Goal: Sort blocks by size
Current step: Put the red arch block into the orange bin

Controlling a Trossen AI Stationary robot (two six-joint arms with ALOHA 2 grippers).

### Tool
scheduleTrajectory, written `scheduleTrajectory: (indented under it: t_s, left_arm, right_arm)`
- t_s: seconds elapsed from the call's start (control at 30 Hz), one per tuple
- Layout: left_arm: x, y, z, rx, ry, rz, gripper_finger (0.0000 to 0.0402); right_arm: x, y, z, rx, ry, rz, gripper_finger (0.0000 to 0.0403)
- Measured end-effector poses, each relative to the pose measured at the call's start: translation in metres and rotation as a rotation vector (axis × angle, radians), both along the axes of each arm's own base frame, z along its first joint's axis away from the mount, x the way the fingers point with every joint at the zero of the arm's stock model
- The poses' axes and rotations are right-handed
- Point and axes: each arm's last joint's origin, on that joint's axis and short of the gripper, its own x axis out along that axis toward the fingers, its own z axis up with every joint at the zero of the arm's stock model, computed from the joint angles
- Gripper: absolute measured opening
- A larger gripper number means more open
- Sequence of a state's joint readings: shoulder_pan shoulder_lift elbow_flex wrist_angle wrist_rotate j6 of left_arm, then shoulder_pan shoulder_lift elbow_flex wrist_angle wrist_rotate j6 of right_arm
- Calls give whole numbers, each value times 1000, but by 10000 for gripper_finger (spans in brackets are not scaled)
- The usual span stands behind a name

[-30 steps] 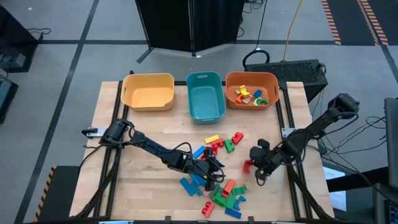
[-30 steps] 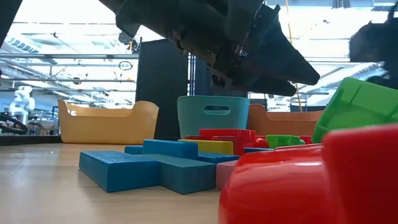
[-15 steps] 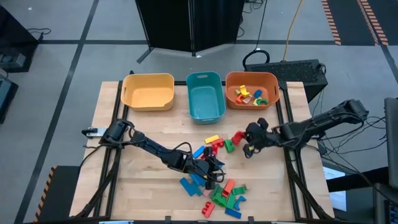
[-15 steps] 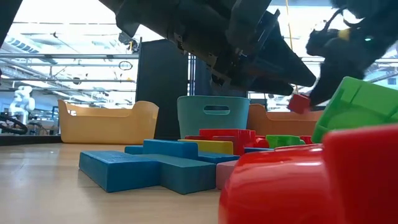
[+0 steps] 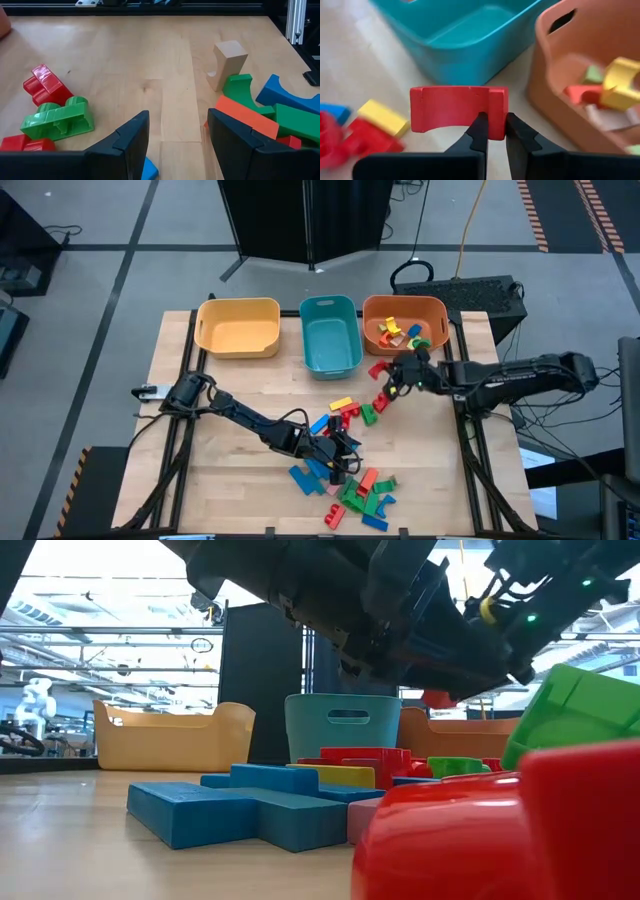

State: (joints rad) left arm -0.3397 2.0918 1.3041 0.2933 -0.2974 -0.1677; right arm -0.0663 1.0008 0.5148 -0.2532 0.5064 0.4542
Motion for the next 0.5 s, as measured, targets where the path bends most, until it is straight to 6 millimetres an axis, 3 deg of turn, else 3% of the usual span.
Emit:
scheduleTrajectory:
  t_s: [0.5]
  left_arm:
    - [-1,0,-2,5,19,1,192]
  right_arm:
    - [-16,-65,7,-101,14,-252,25]
